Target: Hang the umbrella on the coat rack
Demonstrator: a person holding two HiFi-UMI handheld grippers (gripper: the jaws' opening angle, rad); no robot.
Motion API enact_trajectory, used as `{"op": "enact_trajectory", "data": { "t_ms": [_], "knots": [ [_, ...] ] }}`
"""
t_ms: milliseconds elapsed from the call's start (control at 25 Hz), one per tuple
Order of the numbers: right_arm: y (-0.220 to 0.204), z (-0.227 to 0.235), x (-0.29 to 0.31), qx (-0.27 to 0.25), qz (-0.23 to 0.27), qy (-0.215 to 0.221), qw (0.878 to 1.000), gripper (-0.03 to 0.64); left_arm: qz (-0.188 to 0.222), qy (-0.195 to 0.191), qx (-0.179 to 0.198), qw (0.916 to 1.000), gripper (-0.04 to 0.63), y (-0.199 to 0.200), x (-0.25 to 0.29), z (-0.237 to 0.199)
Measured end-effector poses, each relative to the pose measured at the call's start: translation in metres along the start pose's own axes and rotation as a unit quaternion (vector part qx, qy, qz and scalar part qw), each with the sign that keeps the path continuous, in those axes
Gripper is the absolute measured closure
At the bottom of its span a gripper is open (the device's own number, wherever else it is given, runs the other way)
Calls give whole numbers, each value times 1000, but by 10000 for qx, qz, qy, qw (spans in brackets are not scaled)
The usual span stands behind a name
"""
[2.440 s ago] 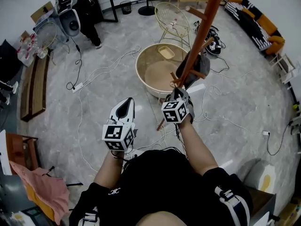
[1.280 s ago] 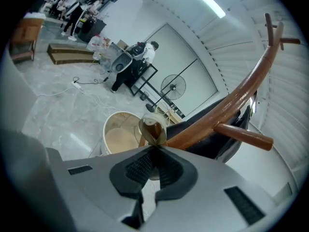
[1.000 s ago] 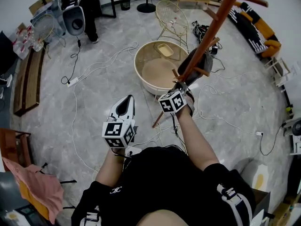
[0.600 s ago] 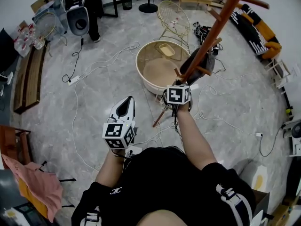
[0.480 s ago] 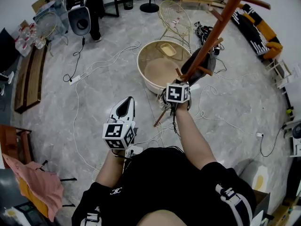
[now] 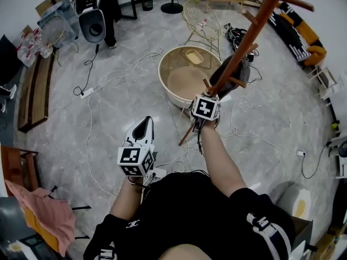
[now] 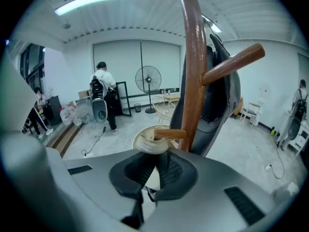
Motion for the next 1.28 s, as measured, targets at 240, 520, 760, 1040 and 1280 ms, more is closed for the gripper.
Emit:
{"op": "enact_trajectory", "data": {
  "t_ms": [240,520,760,1040,1280],
  "knots": [
    [-4,2,7,45,50,-1,10000,600,-158,-41,93,9998,578,-1,2,2],
    [4,-3,7,-300,127,-24,9995,600,-332,-46,201,9992,578,-3,10,13],
    [10,-6,7,63,74,176,9998,600,-367,48,196,9991,578,-2,14,14],
    [10,4,11,166,88,413,9990,600,-320,59,179,9993,578,7,36,23],
    [10,11,15,187,-21,612,9979,600,-290,-221,359,9987,578,24,69,33]
  ]
}}
Point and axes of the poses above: the fingertips, and each gripper's own axes: x forward along the fingers, z to its right, y out of its top, the point moved 2 cm from there along -x, backward along the fingers, and after that the axes turned 2 degrees about -z, right-handed, at the moved point
